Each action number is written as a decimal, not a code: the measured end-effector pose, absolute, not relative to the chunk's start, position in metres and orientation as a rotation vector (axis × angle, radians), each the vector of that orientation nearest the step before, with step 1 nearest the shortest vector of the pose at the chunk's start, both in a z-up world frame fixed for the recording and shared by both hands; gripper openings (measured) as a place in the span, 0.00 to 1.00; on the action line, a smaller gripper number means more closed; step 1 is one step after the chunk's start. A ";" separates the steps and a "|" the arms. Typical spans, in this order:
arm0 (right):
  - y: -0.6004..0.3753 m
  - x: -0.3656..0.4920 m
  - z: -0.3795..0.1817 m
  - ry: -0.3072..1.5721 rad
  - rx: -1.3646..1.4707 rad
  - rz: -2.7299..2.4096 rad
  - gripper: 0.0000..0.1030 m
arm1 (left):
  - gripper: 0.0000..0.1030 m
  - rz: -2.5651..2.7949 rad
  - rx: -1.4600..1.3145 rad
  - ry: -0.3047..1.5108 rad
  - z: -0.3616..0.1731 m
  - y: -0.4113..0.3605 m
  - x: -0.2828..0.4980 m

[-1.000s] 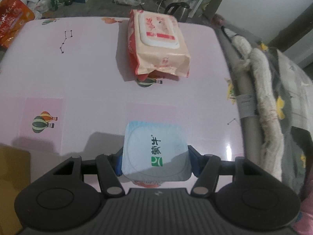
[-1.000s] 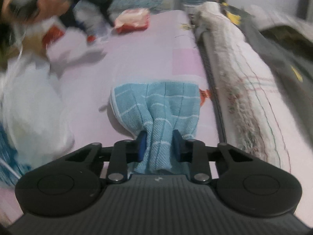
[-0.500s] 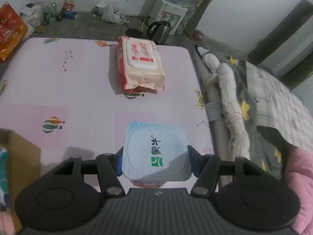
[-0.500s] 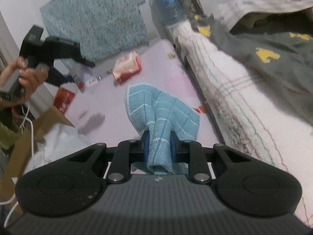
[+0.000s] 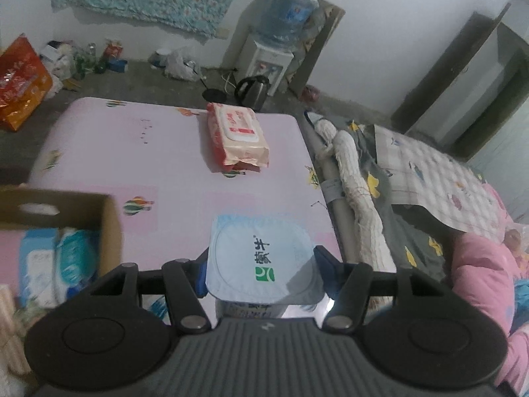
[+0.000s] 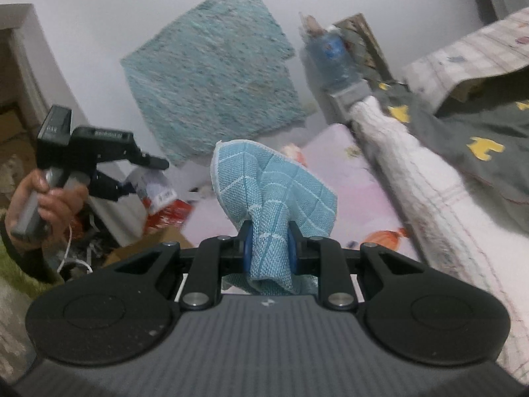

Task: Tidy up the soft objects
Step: 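Carry the yogurt cup and blue towel over the box with both tools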

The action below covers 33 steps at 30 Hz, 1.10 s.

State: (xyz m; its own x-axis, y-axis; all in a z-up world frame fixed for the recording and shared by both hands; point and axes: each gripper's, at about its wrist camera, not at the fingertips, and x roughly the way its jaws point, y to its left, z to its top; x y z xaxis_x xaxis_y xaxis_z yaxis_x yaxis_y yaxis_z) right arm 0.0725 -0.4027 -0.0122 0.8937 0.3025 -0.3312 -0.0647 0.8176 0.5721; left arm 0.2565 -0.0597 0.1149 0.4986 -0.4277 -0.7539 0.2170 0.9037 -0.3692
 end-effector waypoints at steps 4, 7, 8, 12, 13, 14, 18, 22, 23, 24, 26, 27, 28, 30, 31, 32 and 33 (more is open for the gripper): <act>-0.392 0.071 -0.001 0.403 0.626 0.305 0.19 | 0.58 -0.367 -0.290 0.952 0.122 -0.024 0.223; -0.380 0.074 0.005 0.396 0.644 0.375 0.19 | 0.58 -0.335 -0.330 0.947 0.117 0.000 0.201; -0.376 0.075 0.007 0.398 0.644 0.389 0.19 | 0.58 -0.320 -0.335 0.957 0.113 0.006 0.196; -0.355 0.079 0.008 0.423 0.651 0.442 0.19 | 0.58 -0.273 -0.401 0.996 0.090 0.034 0.181; -0.350 0.080 0.008 0.429 0.655 0.458 0.19 | 0.58 -0.267 -0.423 0.994 0.086 0.043 0.175; -0.345 0.079 0.009 0.435 0.657 0.474 0.19 | 0.58 -0.255 -0.444 0.990 0.082 0.052 0.170; -0.329 0.084 0.021 0.451 0.646 0.535 0.19 | 0.58 -0.186 -0.484 0.954 0.080 0.089 0.144; -0.310 0.091 0.033 0.447 0.634 0.605 0.19 | 0.58 -0.101 -0.493 0.916 0.085 0.125 0.121; -0.302 0.095 0.036 0.454 0.637 0.629 0.19 | 0.58 -0.084 -0.495 0.911 0.084 0.132 0.117; -0.295 0.101 0.038 0.463 0.643 0.652 0.19 | 0.58 -0.067 -0.498 0.909 0.083 0.138 0.113; -0.277 0.110 0.041 0.488 0.657 0.703 0.19 | 0.58 -0.040 -0.507 0.908 0.079 0.152 0.105; -0.267 0.118 0.043 0.505 0.667 0.733 0.19 | 0.58 -0.028 -0.515 0.913 0.075 0.159 0.101; -0.258 0.122 0.044 0.517 0.673 0.759 0.19 | 0.58 -0.017 -0.521 0.924 0.070 0.164 0.099; -0.238 0.129 0.046 0.539 0.684 0.805 0.19 | 0.58 0.007 -0.525 0.956 0.057 0.172 0.096; -0.229 0.132 0.046 0.552 0.688 0.826 0.19 | 0.58 0.018 -0.528 0.972 0.051 0.176 0.096; -0.219 0.135 0.045 0.569 0.696 0.845 0.19 | 0.58 0.027 -0.532 0.993 0.043 0.180 0.096; -0.207 0.140 0.044 0.595 0.702 0.868 0.19 | 0.58 0.034 -0.538 1.009 0.036 0.184 0.095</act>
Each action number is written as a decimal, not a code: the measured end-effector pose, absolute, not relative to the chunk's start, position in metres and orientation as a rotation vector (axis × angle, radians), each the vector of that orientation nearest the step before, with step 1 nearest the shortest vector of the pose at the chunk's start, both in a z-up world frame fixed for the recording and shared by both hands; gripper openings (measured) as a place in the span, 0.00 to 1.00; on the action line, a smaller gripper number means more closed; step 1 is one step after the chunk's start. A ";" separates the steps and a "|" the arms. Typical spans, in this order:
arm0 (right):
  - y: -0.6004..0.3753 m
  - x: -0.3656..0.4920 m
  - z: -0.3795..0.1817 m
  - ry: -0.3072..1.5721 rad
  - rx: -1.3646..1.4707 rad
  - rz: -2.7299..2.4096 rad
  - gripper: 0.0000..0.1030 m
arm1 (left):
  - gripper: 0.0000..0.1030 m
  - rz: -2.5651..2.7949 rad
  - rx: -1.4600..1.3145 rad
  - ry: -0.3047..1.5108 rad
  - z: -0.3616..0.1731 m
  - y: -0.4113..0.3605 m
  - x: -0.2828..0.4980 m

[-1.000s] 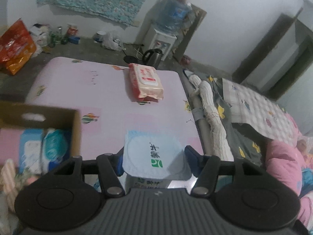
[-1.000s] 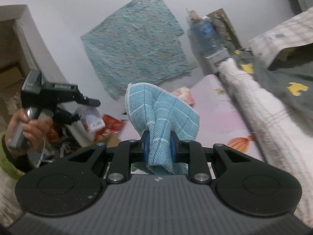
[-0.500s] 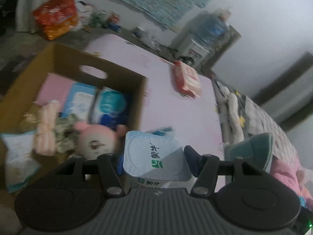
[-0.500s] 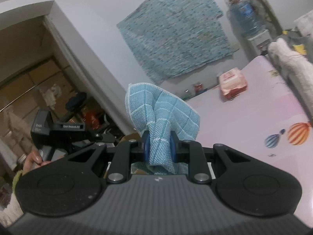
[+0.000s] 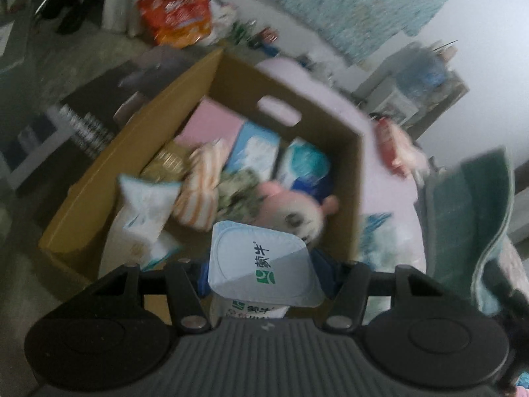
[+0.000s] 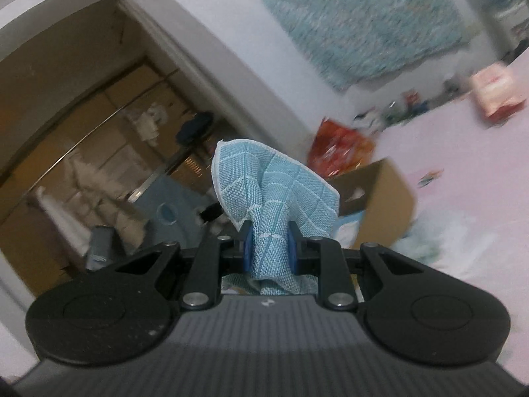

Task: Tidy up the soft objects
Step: 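Carry the yogurt cup and blue towel over the box with both tools, then lower the blue towel into the box and open the right tool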

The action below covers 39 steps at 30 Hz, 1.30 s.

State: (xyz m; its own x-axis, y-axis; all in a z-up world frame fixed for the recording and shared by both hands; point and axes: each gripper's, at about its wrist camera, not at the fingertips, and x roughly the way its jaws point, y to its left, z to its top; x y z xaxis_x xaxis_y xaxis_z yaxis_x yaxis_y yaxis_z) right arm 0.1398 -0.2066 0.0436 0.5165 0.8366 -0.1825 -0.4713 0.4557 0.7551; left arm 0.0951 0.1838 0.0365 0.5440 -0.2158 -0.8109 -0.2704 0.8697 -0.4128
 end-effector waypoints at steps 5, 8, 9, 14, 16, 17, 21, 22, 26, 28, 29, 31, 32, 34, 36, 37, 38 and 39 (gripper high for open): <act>-0.148 0.165 0.028 0.777 0.710 0.921 0.19 | 0.58 0.054 -0.602 1.032 0.008 0.208 0.094; -0.113 0.179 0.018 0.884 0.649 0.909 0.19 | 0.58 0.064 -0.617 1.035 -0.003 0.221 0.094; -0.101 0.182 0.013 0.915 0.611 0.902 0.19 | 0.58 0.065 -0.618 1.036 -0.005 0.225 0.094; -0.047 0.190 0.007 1.021 0.377 0.847 0.19 | 0.58 0.071 -0.624 1.018 -0.011 0.239 0.093; -0.032 0.192 0.004 1.057 0.309 0.844 0.19 | 0.58 0.077 -0.628 1.013 -0.012 0.243 0.093; -0.025 0.191 0.004 1.076 0.269 0.845 0.19 | 0.58 0.080 -0.629 1.011 -0.013 0.245 0.093; -0.001 0.186 -0.007 1.139 0.102 0.848 0.19 | 0.58 0.078 -0.636 1.001 -0.012 0.250 0.093; 0.006 0.186 -0.010 1.155 0.049 0.846 0.19 | 0.58 0.076 -0.637 0.999 -0.012 0.251 0.093; 0.029 0.180 -0.021 1.191 -0.188 0.851 0.20 | 0.58 0.064 -0.635 0.994 -0.012 0.251 0.094; 0.036 0.177 -0.023 1.200 -0.291 0.860 0.23 | 0.58 0.058 -0.635 0.990 -0.011 0.251 0.095; 0.037 0.175 -0.021 1.195 -0.334 0.863 0.26 | 0.58 0.056 -0.635 0.987 -0.011 0.251 0.094; 0.033 0.175 -0.014 1.176 -0.365 0.871 0.31 | 0.58 0.056 -0.635 0.981 -0.010 0.252 0.094; 0.029 0.174 -0.008 1.158 -0.363 0.874 0.32 | 0.58 0.056 -0.636 0.976 -0.010 0.253 0.093; 0.020 0.175 0.004 1.109 -0.344 0.888 0.32 | 0.58 0.056 -0.639 0.967 -0.009 0.255 0.092; 0.016 0.177 0.017 1.049 -0.345 0.910 0.31 | 0.58 0.057 -0.643 0.960 -0.008 0.257 0.090; 0.015 0.177 0.021 1.033 -0.342 0.921 0.29 | 0.58 0.059 -0.644 0.956 -0.007 0.258 0.089; 0.016 0.180 0.022 1.032 -0.330 0.936 0.26 | 0.58 0.061 -0.646 0.952 -0.006 0.260 0.088; 0.018 0.182 0.024 1.047 -0.305 0.958 0.24 | 0.58 0.063 -0.648 0.949 -0.005 0.261 0.088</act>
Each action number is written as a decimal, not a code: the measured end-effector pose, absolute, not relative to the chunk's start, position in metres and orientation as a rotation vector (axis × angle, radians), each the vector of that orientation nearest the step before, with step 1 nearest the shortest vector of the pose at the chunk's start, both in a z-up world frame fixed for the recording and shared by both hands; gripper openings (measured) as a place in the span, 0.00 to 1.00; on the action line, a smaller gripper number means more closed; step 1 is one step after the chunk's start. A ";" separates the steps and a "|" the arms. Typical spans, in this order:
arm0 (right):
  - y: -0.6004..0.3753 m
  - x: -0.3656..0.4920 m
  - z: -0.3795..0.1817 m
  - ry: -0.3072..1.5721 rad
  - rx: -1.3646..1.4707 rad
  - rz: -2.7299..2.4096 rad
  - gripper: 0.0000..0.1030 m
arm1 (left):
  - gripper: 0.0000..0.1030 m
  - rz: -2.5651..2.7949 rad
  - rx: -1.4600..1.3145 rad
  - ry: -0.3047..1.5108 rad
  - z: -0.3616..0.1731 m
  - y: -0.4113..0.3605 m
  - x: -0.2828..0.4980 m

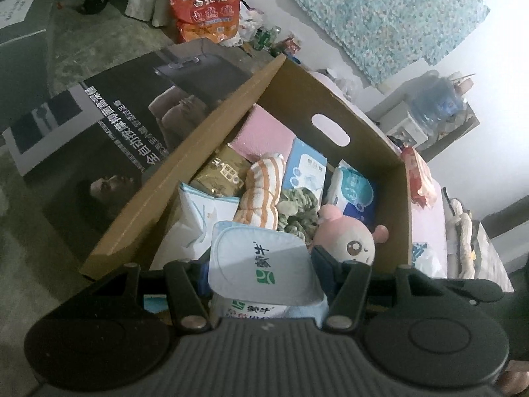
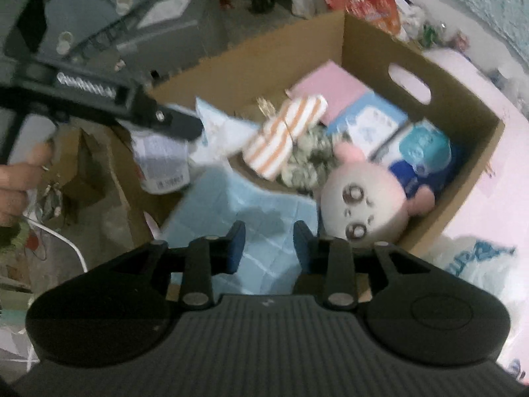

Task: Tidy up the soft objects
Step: 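Lower the blue towel into the box and open the right tool, then lower the yogurt cup into the box and open the left tool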

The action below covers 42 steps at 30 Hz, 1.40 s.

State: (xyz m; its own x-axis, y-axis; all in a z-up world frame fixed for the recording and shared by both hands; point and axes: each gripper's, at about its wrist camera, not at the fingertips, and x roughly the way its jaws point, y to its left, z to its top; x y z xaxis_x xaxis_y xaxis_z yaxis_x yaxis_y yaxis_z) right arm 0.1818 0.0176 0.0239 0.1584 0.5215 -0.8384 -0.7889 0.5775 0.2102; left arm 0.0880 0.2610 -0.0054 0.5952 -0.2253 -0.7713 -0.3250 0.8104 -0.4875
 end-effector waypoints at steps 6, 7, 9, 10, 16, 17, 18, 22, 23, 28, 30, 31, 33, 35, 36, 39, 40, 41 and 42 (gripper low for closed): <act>0.052 0.192 -0.008 1.196 -0.254 1.061 0.18 | 0.58 0.080 -0.655 0.943 -0.004 0.267 0.087; 0.059 0.195 -0.016 1.231 -0.250 1.070 0.18 | 0.58 0.082 -0.656 0.945 -0.004 0.267 0.087; 0.076 0.199 -0.033 1.270 -0.271 1.053 0.18 | 0.58 0.086 -0.661 0.948 -0.005 0.268 0.086; 0.082 0.201 -0.037 1.260 -0.294 1.047 0.18 | 0.58 0.087 -0.664 0.948 -0.005 0.269 0.085; 0.103 0.213 -0.037 1.167 -0.355 1.016 0.18 | 0.58 0.099 -0.667 0.933 -0.002 0.276 0.084; 0.107 0.214 -0.040 1.149 -0.385 1.011 0.18 | 0.58 0.102 -0.668 0.933 -0.003 0.277 0.084; 0.112 0.215 -0.045 1.149 -0.409 0.997 0.18 | 0.58 0.104 -0.671 0.934 -0.004 0.278 0.084; 0.119 0.225 -0.066 1.270 -0.430 0.975 0.19 | 0.58 0.103 -0.680 0.940 -0.007 0.280 0.084; 0.120 0.225 -0.065 1.283 -0.460 0.978 0.19 | 0.58 0.098 -0.680 0.943 -0.008 0.280 0.083; 0.117 0.216 -0.061 1.329 -0.562 0.981 0.18 | 0.58 0.087 -0.683 0.948 -0.011 0.280 0.086; 0.112 0.211 -0.061 1.347 -0.580 0.982 0.18 | 0.58 0.083 -0.682 0.953 -0.012 0.279 0.089; 0.110 0.208 -0.060 1.351 -0.592 0.986 0.19 | 0.58 0.082 -0.682 0.955 -0.013 0.278 0.090; 0.106 0.202 -0.058 1.354 -0.614 0.991 0.18 | 0.58 0.080 -0.680 0.959 -0.014 0.277 0.093; 0.103 0.197 -0.057 1.370 -0.637 0.998 0.19 | 0.58 0.076 -0.677 0.964 -0.015 0.275 0.096; 0.102 0.195 -0.056 1.377 -0.646 1.001 0.19 | 0.58 0.072 -0.676 0.968 -0.016 0.273 0.097; 0.096 0.186 -0.054 1.397 -0.685 1.015 0.19 | 0.58 0.064 -0.674 0.978 -0.019 0.270 0.101; 0.094 0.183 -0.054 1.404 -0.695 1.020 0.19 | 0.58 0.061 -0.673 0.982 -0.019 0.268 0.102; 0.091 0.180 -0.053 1.403 -0.701 1.022 0.19 | 0.58 0.060 -0.672 0.985 -0.020 0.267 0.104; 0.088 0.175 -0.052 1.405 -0.706 1.024 0.19 | 0.58 0.058 -0.670 0.989 -0.021 0.266 0.105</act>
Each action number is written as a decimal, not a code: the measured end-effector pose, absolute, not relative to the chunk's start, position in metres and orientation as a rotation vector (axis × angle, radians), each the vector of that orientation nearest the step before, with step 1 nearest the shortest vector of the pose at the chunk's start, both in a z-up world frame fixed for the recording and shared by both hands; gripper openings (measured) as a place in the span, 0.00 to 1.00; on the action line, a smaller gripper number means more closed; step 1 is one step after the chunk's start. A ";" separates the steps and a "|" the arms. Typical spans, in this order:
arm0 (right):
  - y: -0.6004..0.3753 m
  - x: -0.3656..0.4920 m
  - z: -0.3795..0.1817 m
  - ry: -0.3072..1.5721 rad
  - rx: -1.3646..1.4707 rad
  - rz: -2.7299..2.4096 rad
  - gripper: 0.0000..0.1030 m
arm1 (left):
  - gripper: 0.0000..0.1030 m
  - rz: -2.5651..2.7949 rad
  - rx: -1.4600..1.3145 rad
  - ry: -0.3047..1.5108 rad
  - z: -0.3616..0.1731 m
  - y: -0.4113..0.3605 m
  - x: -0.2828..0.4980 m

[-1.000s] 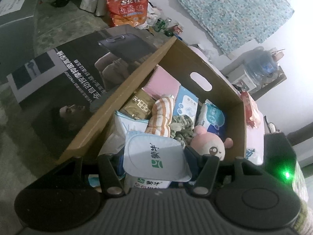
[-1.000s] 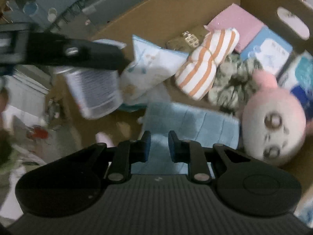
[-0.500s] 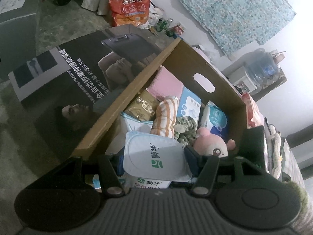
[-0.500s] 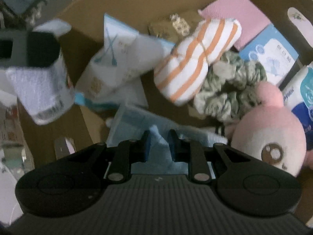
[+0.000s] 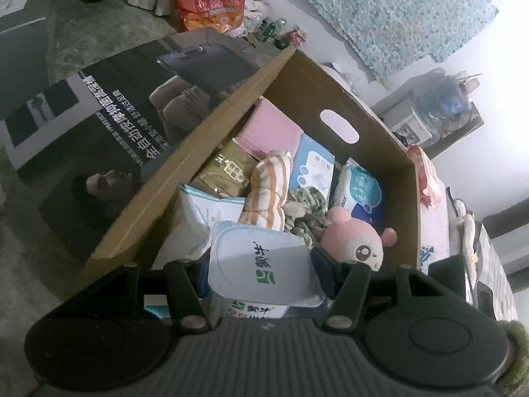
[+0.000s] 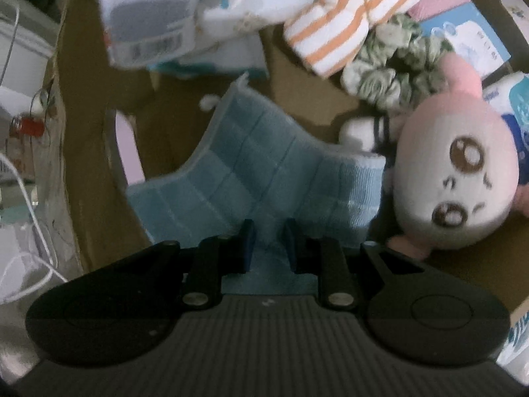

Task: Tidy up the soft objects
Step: 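Lower the yogurt cup into the box and open the left tool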

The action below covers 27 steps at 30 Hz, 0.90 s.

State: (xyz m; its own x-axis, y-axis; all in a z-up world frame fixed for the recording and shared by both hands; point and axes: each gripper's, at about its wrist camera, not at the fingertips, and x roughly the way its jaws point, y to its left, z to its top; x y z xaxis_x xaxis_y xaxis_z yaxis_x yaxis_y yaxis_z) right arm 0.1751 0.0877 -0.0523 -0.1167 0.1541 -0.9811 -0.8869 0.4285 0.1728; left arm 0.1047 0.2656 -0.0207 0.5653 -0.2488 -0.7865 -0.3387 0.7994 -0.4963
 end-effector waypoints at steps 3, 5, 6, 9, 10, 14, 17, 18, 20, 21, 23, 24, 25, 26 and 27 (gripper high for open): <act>0.082 0.172 -0.049 1.404 -0.680 1.025 0.19 | 0.58 0.052 -0.664 0.999 -0.022 0.260 0.108; 0.076 0.170 -0.046 1.402 -0.642 1.028 0.19 | 0.58 0.045 -0.656 1.008 -0.023 0.255 0.111; 0.068 0.172 -0.045 1.397 -0.624 1.031 0.19 | 0.58 0.044 -0.650 1.013 -0.023 0.253 0.113; 0.059 0.167 -0.039 1.346 -0.613 1.060 0.21 | 0.58 0.039 -0.628 1.034 -0.024 0.243 0.122; 0.058 0.163 -0.037 1.330 -0.614 1.064 0.21 | 0.58 0.038 -0.618 1.042 -0.024 0.238 0.127; 0.047 0.160 -0.035 1.301 -0.600 1.076 0.22 | 0.58 0.031 -0.580 1.046 -0.025 0.223 0.143; 0.046 0.161 -0.038 1.289 -0.596 1.084 0.22 | 0.58 0.026 -0.543 1.037 -0.028 0.212 0.155; 0.045 0.161 -0.038 1.286 -0.595 1.087 0.22 | 0.58 0.022 -0.520 1.040 -0.032 0.207 0.160; 0.041 0.156 -0.037 1.280 -0.592 1.093 0.22 | 0.59 0.005 -0.470 1.072 -0.042 0.199 0.168; 0.041 0.160 -0.041 1.277 -0.592 1.096 0.22 | 0.59 0.007 -0.457 1.106 -0.050 0.197 0.172; 0.036 0.160 -0.042 1.271 -0.591 1.101 0.22 | 0.58 0.027 -0.469 1.161 -0.065 0.196 0.176; 0.034 0.160 -0.042 1.269 -0.592 1.103 0.22 | 0.61 0.035 -0.479 1.162 -0.069 0.197 0.175; 0.032 0.159 -0.042 1.267 -0.592 1.106 0.21 | 0.61 0.043 -0.483 1.155 -0.070 0.199 0.174; 0.032 0.159 -0.043 1.264 -0.593 1.110 0.22 | 0.61 0.040 -0.491 1.148 -0.069 0.200 0.172; 0.030 0.158 -0.043 1.263 -0.590 1.112 0.22 | 0.60 0.035 -0.494 1.146 -0.068 0.201 0.171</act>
